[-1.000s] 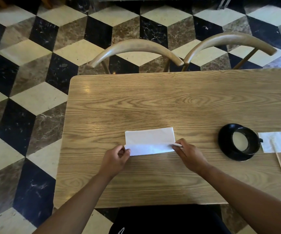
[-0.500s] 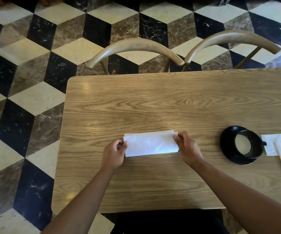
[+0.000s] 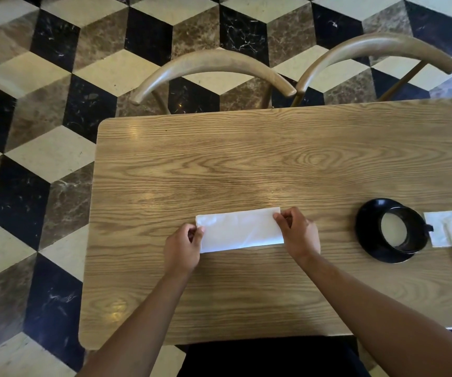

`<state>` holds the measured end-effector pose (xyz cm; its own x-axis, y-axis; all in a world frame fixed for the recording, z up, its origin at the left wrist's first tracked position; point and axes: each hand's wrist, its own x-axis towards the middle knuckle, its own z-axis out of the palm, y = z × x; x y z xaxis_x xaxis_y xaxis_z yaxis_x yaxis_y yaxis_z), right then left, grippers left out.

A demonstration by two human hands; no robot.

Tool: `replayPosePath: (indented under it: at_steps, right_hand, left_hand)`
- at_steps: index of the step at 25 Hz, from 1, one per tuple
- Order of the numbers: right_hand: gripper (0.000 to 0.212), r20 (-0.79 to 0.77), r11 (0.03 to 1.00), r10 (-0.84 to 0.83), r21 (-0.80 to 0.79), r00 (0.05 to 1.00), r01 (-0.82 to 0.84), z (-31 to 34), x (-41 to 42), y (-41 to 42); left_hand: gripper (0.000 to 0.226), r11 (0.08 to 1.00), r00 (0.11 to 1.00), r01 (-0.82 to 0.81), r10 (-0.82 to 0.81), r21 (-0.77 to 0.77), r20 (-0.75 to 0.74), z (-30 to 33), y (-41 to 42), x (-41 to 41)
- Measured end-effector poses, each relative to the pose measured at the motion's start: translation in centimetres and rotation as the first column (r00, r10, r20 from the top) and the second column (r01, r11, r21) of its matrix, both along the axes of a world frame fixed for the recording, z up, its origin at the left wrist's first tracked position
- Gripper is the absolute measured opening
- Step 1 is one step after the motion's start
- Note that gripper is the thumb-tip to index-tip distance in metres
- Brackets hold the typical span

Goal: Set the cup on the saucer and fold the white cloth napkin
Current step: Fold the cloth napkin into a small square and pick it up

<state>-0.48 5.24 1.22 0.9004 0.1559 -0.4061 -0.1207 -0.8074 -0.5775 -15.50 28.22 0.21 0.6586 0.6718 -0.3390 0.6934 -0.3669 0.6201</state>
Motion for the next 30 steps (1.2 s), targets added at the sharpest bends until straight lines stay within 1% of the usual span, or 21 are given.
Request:
replayPosePath:
  at_steps: [6, 8, 12, 13, 14, 15, 16, 17, 18, 19, 21, 23, 26, 30]
  right_hand:
    - [0.028, 0.077, 0.997, -0.02, -0.073, 0.997, 0.025, -0.3, -0.6, 0.5]
    - [0.028, 0.086, 0.997, -0.033, -0.07, 0.996, 0.039, -0.5, -0.7, 0.4]
    - [0.028, 0.056, 0.997, -0.044, -0.058, 0.997, 0.047, -0.6, -0.5, 0.3]
    - [0.028, 0.067, 0.997, -0.056, -0.049, 0.996, 0.059, -0.5, -0.5, 0.3]
    - [0.029, 0.118, 0.997, -0.059, -0.045, 0.991, 0.065, -0.5, -0.6, 0.3]
    - [0.03, 0.211, 0.997, -0.027, -0.059, 0.977, 0.04, -0.4, -1.0, 0.5]
    - [0.031, 0.316, 0.996, 0.044, -0.089, 0.948, -0.017, -0.4, -1.5, 0.9]
    - [0.031, 0.41, 0.987, 0.144, -0.12, 0.901, -0.104, -0.4, -2.2, 1.6]
    - [0.032, 0.475, 0.967, 0.254, -0.138, 0.842, -0.213, -0.4, -2.9, 2.4]
    - [0.033, 0.511, 0.935, 0.35, -0.141, 0.785, -0.325, -0.6, -3.6, 3.4]
    - [0.038, 0.524, 0.866, 0.477, -0.142, 0.705, -0.48, -1.1, -4.6, 5.2]
    - [0.043, 0.502, 0.813, 0.56, -0.178, 0.659, -0.555, -2.4, -4.9, 6.4]
    - [0.045, 0.503, 0.775, 0.61, -0.219, 0.612, -0.593, -4.0, -4.8, 7.5]
    - [0.048, 0.478, 0.776, 0.617, -0.233, 0.625, -0.587, -5.0, -5.5, 8.6]
  left_hand:
    - [0.032, 0.999, 1.0, 0.01, -0.009, 0.043, -0.023, -0.3, 0.2, 0.3]
    - [0.031, 0.998, 1.0, 0.017, -0.016, 0.061, -0.016, -0.5, 0.0, 0.1]
    - [0.032, 0.997, 1.0, 0.006, -0.006, 0.073, 0.004, -1.0, -0.3, 0.1]
    - [0.033, 0.996, 1.0, -0.015, 0.014, 0.084, 0.011, -0.9, -0.5, 0.0]
    - [0.036, 0.992, 0.999, -0.036, 0.033, 0.122, 0.026, -0.9, -0.9, -0.1]
    - [0.04, 0.976, 0.998, -0.039, 0.029, 0.212, 0.05, -0.8, -1.4, -0.2]
    - [0.044, 0.943, 0.996, -0.008, -0.02, 0.332, 0.081, -0.8, -2.0, -0.3]
    - [0.047, 0.891, 0.986, 0.065, -0.127, 0.45, 0.11, -0.7, -2.7, -0.2]
    - [0.051, 0.833, 0.958, 0.166, -0.263, 0.527, 0.115, -0.7, -3.4, 0.1]
    - [0.053, 0.787, 0.917, 0.269, -0.385, 0.555, 0.102, -0.7, -4.1, 0.6]
    - [0.057, 0.713, 0.848, 0.425, -0.529, 0.557, 0.031, -1.2, -4.9, 1.5]
    - [0.058, 0.662, 0.817, 0.513, -0.571, 0.546, -0.076, -2.1, -5.0, 1.8]
    - [0.058, 0.648, 0.813, 0.536, -0.568, 0.541, -0.125, -3.1, -4.2, 1.9]
    - [0.071, 0.639, 0.816, 0.553, -0.546, 0.534, -0.192, -4.0, -3.5, 1.7]
